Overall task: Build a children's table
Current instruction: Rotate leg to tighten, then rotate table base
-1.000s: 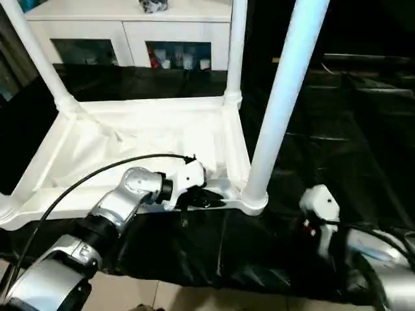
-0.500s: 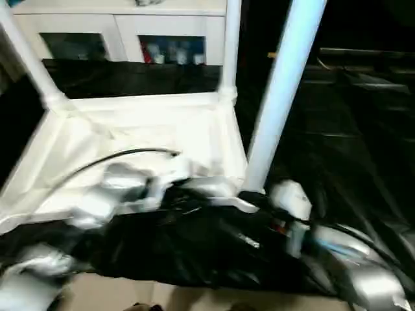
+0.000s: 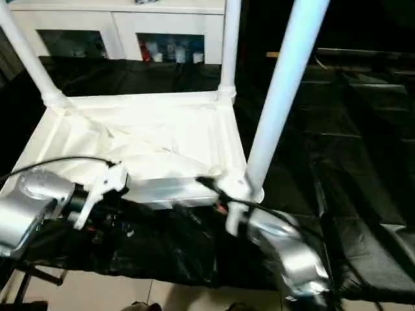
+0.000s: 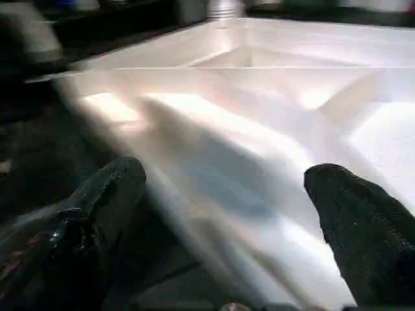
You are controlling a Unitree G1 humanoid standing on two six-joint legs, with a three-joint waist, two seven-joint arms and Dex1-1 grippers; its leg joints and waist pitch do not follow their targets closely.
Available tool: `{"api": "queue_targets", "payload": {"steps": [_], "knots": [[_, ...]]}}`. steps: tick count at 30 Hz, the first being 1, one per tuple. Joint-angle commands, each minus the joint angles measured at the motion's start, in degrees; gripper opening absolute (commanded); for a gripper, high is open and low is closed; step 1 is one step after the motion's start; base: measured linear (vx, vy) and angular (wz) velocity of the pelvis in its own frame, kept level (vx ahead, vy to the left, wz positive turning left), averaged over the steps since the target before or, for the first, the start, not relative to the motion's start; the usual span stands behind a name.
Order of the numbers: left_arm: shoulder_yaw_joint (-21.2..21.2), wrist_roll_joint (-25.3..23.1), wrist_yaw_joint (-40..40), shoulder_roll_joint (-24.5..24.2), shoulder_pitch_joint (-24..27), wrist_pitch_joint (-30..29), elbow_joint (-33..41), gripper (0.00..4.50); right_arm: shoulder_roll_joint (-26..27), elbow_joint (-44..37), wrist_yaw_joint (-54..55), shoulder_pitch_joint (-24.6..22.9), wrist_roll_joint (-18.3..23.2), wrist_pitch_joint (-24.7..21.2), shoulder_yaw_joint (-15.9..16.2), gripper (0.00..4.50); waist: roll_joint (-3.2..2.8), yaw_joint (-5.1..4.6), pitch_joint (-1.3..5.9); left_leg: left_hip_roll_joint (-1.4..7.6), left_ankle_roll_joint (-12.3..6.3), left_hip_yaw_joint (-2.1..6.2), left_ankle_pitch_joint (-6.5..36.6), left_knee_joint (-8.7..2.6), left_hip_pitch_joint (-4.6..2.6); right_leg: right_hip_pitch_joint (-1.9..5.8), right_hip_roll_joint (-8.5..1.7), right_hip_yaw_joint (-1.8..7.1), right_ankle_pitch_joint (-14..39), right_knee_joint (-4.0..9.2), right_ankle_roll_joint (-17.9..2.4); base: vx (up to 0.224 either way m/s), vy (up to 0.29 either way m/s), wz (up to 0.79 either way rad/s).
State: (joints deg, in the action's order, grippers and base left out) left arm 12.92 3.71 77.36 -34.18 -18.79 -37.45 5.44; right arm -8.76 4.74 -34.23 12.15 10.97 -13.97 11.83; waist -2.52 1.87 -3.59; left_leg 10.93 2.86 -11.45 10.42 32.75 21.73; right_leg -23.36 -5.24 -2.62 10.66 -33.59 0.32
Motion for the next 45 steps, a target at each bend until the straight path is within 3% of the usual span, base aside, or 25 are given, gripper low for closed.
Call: {"api": "queue_targets", "payload": {"steps": [1, 4, 7, 14, 15, 22, 23, 24, 28, 29, 31, 34, 36, 38, 40, 42, 45], "knots": [[0.63, -2.19, -2.70, 0.10, 0.50, 0.16, 0.59, 2.67, 2.42, 3.73, 8.02, 1.91, -2.48, 1.67, -1.89, 4.50, 0.22, -0.18, 2.85, 1.80, -1.62, 0.80, 9.30, -3.96, -1.22, 2.40, -2.27, 1.95, 7.27, 3.05, -14.72, 0.000, 0.000, 0.00], [1.86, -2.82, -3.49, 0.01, 0.99, -1.31, 1.39, 2.85, 4.48, 6.94, 13.63, 3.53, -3.05, 2.14, -4.06, 4.50, -0.16, -0.01, 2.81, 1.82, 0.59, 0.84, 11.73, -4.10, -1.68, 2.17, -2.09, 2.21, 9.11, 3.06, -13.30, 0.000, 0.000, 0.00], [2.93, -2.61, -5.63, 0.27, 1.08, -1.93, 1.86, 3.11, 5.15, 9.06, 17.42, 4.54, -4.27, 2.70, -5.68, 4.50, 0.02, 0.08, 2.86, 1.66, 0.78, 0.85, 10.63, -4.00, -1.46, 2.40, -1.90, 2.20, 6.10, 2.66, -13.24, 0.000, 0.000, 0.00], [3.18, -5.56, -15.58, 6.76, -1.38, 3.91, -4.87, 3.63, 4.22, 14.79, 23.96, 7.29, -6.15, 7.18, -9.78, 4.50, 0.08, 0.25, 3.21, 1.47, 0.10, 0.76, 9.50, -3.58, -1.30, 2.73, -1.93, 2.24, 3.54, 2.54, -13.43, 0.000, 0.000, 0.00], [3.15, -5.95, -17.22, 7.87, -1.96, 4.62, -6.08, 3.67, 3.65, 15.90, 24.69, 7.78, -6.19, 7.80, -10.57, 4.50, -0.27, 0.37, 3.22, 1.41, 0.00, 0.74, 9.36, -3.45, -1.43, 2.62, -1.80, 2.18, 2.99, 2.49, -13.64, 0.000, 0.000, 0.00], [2.80, -6.60, -25.04, 12.88, -3.97, 7.98, -10.63, 4.17, -0.64, 21.09, 25.45, 10.52, -5.99, 11.05, -14.12, 4.50, -0.20, 0.98, 3.28, 1.48, 0.29, 0.77, 11.27, -3.30, -1.46, 2.75, -1.79, 2.12, 4.26, 2.68, -13.08, 0.000, 0.000, 0.00], [2.69, -6.76, -26.32, 13.68, -4.19, 8.77, -11.39, 4.31, -1.38, 22.14, 25.49, 11.07, -6.12, 11.87, -14.53, 4.50, -0.10, 0.98, 3.32, 1.43, 0.04, 0.74, 10.72, -3.22, -1.39, 2.79, -1.72, 2.10, 3.43, 2.63, -13.28, 0.000, 0.000, 0.00], [2.52, -7.02, -28.46, 15.22, -4.49, 9.31, -12.30, 4.31, -3.04, 24.35, 24.83, 12.36, -6.24, 13.34, -15.10, 4.50, -0.43, 1.18, 3.45, 1.39, -0.24, 0.74, 10.10, -3.05, -1.38, 2.84, -1.83, 2.07, 2.53, 2.51, -13.57, 0.000, 0.000, 0.00], [2.14, -7.73, -33.00, 18.02, -5.10, 11.20, -14.64, 4.46, -6.55, 30.03, 23.56, 15.77, -6.67, 16.48, -16.17, 4.50, -0.06, 1.12, 3.60, 1.30, -1.89, 0.74, 7.77, -2.54, -0.82, 3.23, -1.79, 1.86, -0.65, 2.18, -15.11, 0.000, 0.000, 0.00], [1.22, -7.56, -34.66, 18.85, -5.20, 11.65, -15.13, 4.46, -7.15, 31.05, 23.09, 16.46, -6.68, 17.29, -16.26, 4.50, -0.51, 1.23, 3.69, 1.25, -2.64, 0.74, 7.04, -2.29, -0.72, 3.30, -1.93, 1.83, -1.27, 2.02, -15.29, 0.000, 0.000, 0.00], [-0.75, -7.44, -38.46, 20.23, -5.50, 12.82, -16.13, 4.46, -8.18, 32.45, 22.58, 17.49, -7.17, 18.81, -16.07, 4.50, -0.19, 1.01, 3.69, 1.14, -3.84, 0.72, 6.10, -2.12, -0.46, 3.48, -1.82, 1.68, -2.11, 2.03, -15.54, 0.000, 0.000, 0.00], [-3.91, -7.10, -43.53, 21.52, -5.58, 14.36, -16.85, 4.46, -8.48, 32.11, 20.46, 17.78, -6.65, 19.25, -15.84, 4.50, -0.21, 1.03, 3.73, 1.20, -5.55, 0.75, 5.62, -1.92, -0.37, 3.50, -1.87, 1.53, -1.97, 2.08, -16.15, 0.000, 0.000, 0.00], [-10.70, -4.86, -51.15, 23.58, -4.21, 17.64, -16.40, 4.46, -7.49, 29.01, 15.57, 17.00, -3.97, 18.82, -15.78, 4.50, -0.22, 0.97, 3.62, 1.33, -6.26, 0.85, 6.65, -1.89, -0.28, 3.56, -1.89, 1.39, -1.02, 2.14, -16.48, 0.000, 0.000, 0.00], [-15.02, -4.11, -56.20, 24.24, -2.30, 19.75, -15.75, 4.46, -6.33, 25.76, 14.16, 15.57, -2.71, 18.97, -15.25, 4.50, -0.52, 0.93, 3.39, 1.43, -6.67, 0.96, 7.65, -1.98, -0.22, 3.41, -1.83, 1.26, 0.41, 2.27, -16.13, 0.000, 0.000, 0.00], [-16.61, -3.55, -57.24, 24.37, -1.16, 20.92, -15.25, 4.46, -5.72, 24.09, 13.52, 14.72, -1.99, 19.03, -15.03, 4.50, -0.32, 0.68, 3.34, 1.60, -6.60, 1.09, 8.27, -2.22, -0.24, 3.34, -1.87, 1.20, 2.08, 2.45, -15.29, 0.000, 0.000, 0.00], [-21.16, -1.70, -60.21, 25.39, 3.27, 24.74, -12.46, 4.46, -3.86, 19.71, 14.74, 11.81, -0.78, 19.73, -14.23, 4.50, -0.42, 0.46, 3.22, 1.79, -6.35, 1.11, 8.89, -2.40, -0.29, 3.00, -1.79, 1.23, 3.58, 2.62, -15.09, 0.000, 0.000, 0.00], [-22.99, -0.98, -61.82, 26.46, 5.56, 26.20, -10.72, 4.46, -2.85, 17.33, 15.96, 9.81, -0.41, 19.81, -13.84, 4.50, -0.65, 0.44, 3.04, 1.91, -5.75, 1.04, 10.33, -2.61, -0.50, 2.57, -1.76, 1.31, 5.33, 3.00, -14.62, 0.000, 0.000, 0.00]]}}
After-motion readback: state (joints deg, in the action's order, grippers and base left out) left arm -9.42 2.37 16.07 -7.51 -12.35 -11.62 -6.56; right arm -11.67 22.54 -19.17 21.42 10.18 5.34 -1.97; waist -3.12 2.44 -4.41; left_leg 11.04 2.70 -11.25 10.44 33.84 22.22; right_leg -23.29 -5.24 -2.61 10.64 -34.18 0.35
